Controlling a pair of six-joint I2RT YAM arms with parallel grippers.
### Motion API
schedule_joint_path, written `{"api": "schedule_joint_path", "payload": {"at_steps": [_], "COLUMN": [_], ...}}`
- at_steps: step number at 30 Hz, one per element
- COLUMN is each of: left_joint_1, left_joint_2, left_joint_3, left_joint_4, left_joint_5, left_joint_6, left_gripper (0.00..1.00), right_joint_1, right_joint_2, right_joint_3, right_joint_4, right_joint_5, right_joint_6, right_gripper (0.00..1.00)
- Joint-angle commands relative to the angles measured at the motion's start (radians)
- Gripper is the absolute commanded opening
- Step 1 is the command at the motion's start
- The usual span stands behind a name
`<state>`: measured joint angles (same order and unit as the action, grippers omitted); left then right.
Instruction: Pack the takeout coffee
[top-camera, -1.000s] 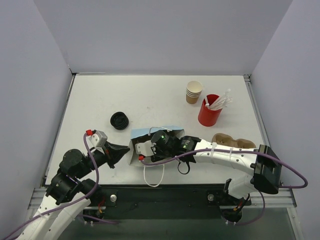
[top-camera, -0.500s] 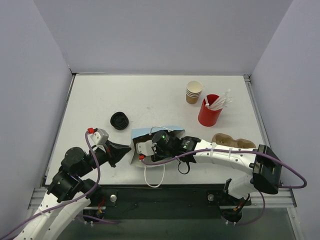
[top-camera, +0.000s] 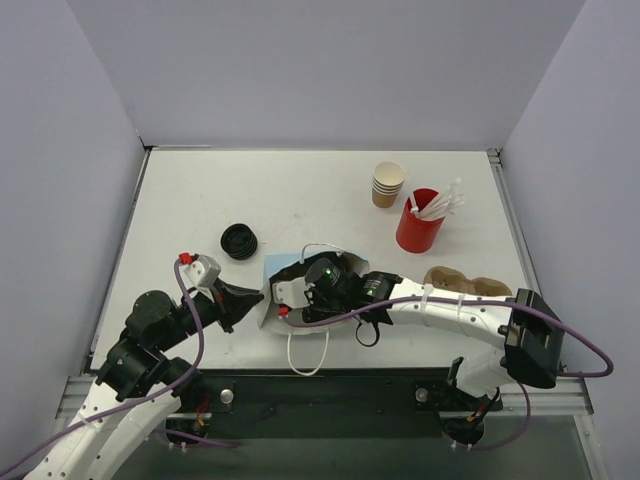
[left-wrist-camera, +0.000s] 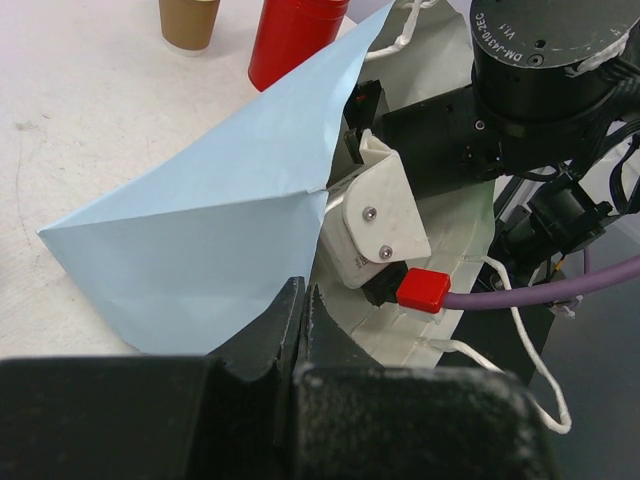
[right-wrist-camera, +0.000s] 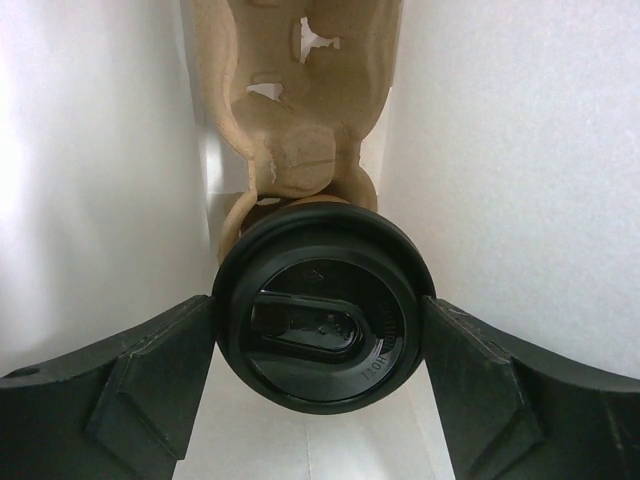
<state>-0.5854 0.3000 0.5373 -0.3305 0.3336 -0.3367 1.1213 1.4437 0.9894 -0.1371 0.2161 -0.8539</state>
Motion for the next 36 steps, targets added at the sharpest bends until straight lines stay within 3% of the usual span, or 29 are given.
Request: {"api": "schedule_joint_path", "payload": {"at_steps": [1,9,36], "left_joint_1": [0.004,0.004,0.004], "left_joint_2": [0.019,0.028,0.057], "left_joint_3": [0.043,0.047,0.087], "left_joint_4": [0.036,0.038,0.002], "left_joint_5": [0.004,-0.002,-0.030], "left_joint_6": [0.005,0.013,0.030], "left_gripper": [0.00,0.00,0.00], "right_joint_1": [-0.018,-0.029,-0.023], "right_joint_2": [-0.026,-0.048,-0.062], "right_joint_3": [0.015,0.015,0.043], "right_joint_4": [-0.007,0.008,0.067], "right_joint_5": [0.002,0.025,0.123], "right_joint_6": [0.019,0.032,0.108], "right_gripper": [0.85,0.92,0.96]}}
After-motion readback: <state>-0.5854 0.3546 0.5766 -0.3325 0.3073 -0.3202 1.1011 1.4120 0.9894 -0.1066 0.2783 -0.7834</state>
